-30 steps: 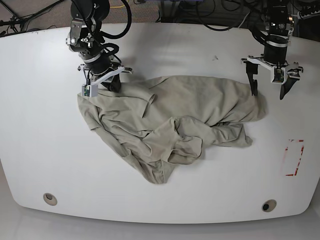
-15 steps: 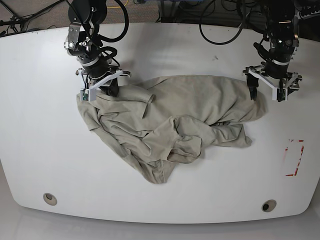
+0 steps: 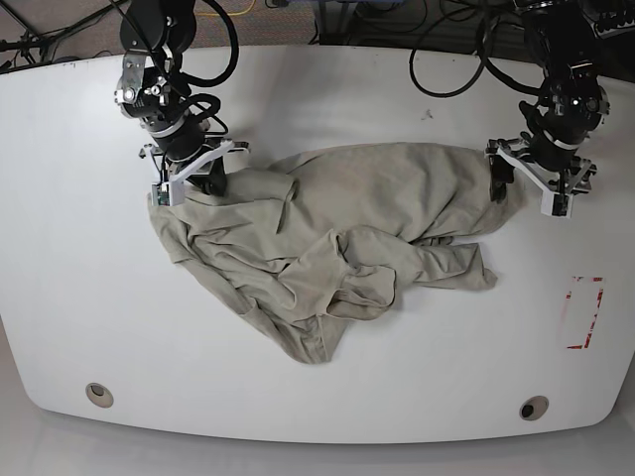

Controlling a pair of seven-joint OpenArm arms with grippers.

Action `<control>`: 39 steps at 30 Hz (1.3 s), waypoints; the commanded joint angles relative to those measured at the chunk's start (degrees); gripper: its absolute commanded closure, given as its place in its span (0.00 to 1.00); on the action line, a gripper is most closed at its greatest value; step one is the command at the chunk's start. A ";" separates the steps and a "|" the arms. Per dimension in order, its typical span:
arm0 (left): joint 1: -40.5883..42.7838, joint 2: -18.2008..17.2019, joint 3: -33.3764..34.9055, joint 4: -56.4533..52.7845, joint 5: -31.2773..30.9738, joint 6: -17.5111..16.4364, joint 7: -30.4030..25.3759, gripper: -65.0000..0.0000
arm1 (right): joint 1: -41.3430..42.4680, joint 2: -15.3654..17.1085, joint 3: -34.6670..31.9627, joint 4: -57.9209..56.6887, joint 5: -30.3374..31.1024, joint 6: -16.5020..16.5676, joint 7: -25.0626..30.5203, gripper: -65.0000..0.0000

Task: Fold the T-shirt properly
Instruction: 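Lower the left gripper onto the shirt's opposite edge and pinch it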

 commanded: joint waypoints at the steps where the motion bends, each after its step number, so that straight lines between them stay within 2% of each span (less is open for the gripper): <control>1: -0.81 -0.26 -0.99 0.08 -0.24 -0.39 -1.31 0.21 | -0.04 0.71 0.14 2.11 0.31 0.25 1.31 1.00; 12: -3.75 0.68 -1.70 -3.27 -2.16 1.71 -1.97 0.21 | -2.17 1.07 0.35 3.49 0.06 0.06 1.28 1.00; 20: -4.20 1.07 -0.75 -4.82 -3.58 1.12 -2.03 0.20 | -2.63 2.03 0.08 3.28 0.41 0.33 0.83 1.00; 30: -5.41 0.74 -0.50 -6.22 -2.16 1.88 -1.99 0.19 | -4.34 1.98 0.05 3.88 0.26 0.22 0.69 0.99; 39: -4.21 0.64 -0.68 -4.82 -2.81 0.85 -1.54 0.21 | -3.96 2.08 0.07 3.80 0.42 0.42 0.86 0.99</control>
